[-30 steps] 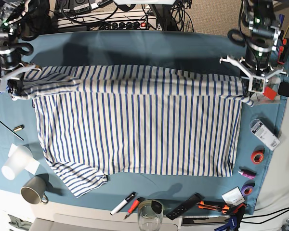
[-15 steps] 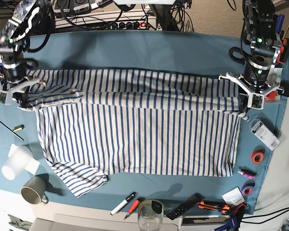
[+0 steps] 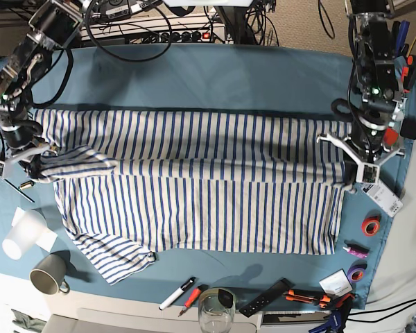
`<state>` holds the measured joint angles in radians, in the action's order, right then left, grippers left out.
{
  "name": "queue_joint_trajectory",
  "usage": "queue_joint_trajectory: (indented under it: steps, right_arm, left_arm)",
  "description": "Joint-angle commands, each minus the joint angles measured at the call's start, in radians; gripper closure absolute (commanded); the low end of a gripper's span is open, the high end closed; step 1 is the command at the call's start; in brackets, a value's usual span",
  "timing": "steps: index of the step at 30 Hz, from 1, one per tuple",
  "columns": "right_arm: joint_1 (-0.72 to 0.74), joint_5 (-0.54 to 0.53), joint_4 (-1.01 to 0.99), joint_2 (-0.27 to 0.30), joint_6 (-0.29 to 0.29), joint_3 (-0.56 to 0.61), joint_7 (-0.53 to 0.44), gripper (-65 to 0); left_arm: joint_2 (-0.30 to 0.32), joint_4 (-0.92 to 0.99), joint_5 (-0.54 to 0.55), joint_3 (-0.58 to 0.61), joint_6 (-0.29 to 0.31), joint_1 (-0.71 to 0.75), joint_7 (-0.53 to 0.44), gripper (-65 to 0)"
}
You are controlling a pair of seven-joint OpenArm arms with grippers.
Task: Fold the T-shirt properly
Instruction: 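Lower the folded edge onto the shirt and release both grippers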
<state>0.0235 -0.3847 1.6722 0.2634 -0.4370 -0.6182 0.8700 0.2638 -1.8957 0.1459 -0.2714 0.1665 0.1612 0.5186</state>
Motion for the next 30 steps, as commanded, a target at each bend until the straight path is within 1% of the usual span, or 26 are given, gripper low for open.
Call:
queue_joint_trajectory:
  steps: [1,5,8,10,14,17,19,24,25,26,28,29,30]
  right_arm:
    - [0.025,0.002,0.01,0.019,0.003,0.015,-0.029,0.0]
    - [0.054,0.079,0.002,0.019,0.003,0.098,-0.033,0.0]
    - [0.072,0.114,0.002,0.018,0.004,0.135,-0.036,0.0]
    - [0.083,0.13,0.002,0.017,0.012,0.142,-0.04,0.0]
    - [0.09,0.153,0.001,0.017,0.045,0.14,-0.045,0.0]
    - [0.09,0.176,0.001,0.017,0.058,0.14,-0.065,0.0]
    - [0.091,0.187,0.001,0.017,0.08,0.14,-0.07,0.0]
    - [0.096,0.222,0.001,0.017,0.076,0.14,-0.07,0.0]
    - [0.095,0.228,0.001,0.018,0.069,0.14,-0.07,0.0]
    - [0.095,0.229,0.001,0.018,0.062,0.14,-0.07,-3.3]
    - [0.095,0.229,0.001,0.019,0.047,0.14,-0.071,-13.5]
    - [0.096,0.229,0.001,0.02,0.047,0.14,-0.071,-17.4]
    - [0.095,0.229,0.001,0.019,0.047,0.139,-0.07,-19.7]
  left_arm:
    - [0.005,-0.016,-0.002,-0.006,-0.008,-0.024,-0.029,0.0]
    - [-0.027,-0.015,-0.003,-0.006,-0.008,-0.051,-0.029,0.0]
    - [-0.05,0.0,-0.003,-0.006,-0.008,-0.058,-0.029,0.0]
    - [-0.05,0.024,-0.003,-0.006,-0.009,-0.062,-0.03,0.0]
    - [-0.05,0.07,-0.003,-0.006,-0.008,-0.062,-0.032,0.0]
    - [-0.05,0.106,-0.003,-0.006,-0.008,-0.062,-0.074,0.0]
    - [-0.05,0.118,-0.003,-0.006,-0.008,-0.064,-0.078,0.0]
    - [-0.049,0.121,-0.003,-0.006,-0.008,-0.064,-0.078,0.0]
    - [-0.049,0.121,-0.003,-0.006,-0.007,-0.064,-0.078,-1.0]
    - [-0.049,0.121,-0.003,-0.006,-0.007,-0.064,-0.078,-7.7]
    - [-0.049,0.121,-0.003,-0.006,-0.008,-0.064,-0.078,-20.7]
    - [-0.049,0.121,-0.003,-0.006,-0.008,-0.064,-0.078,-25.8]
    - [-0.049,0.121,-0.003,-0.006,-0.008,-0.064,-0.077,-29.5]
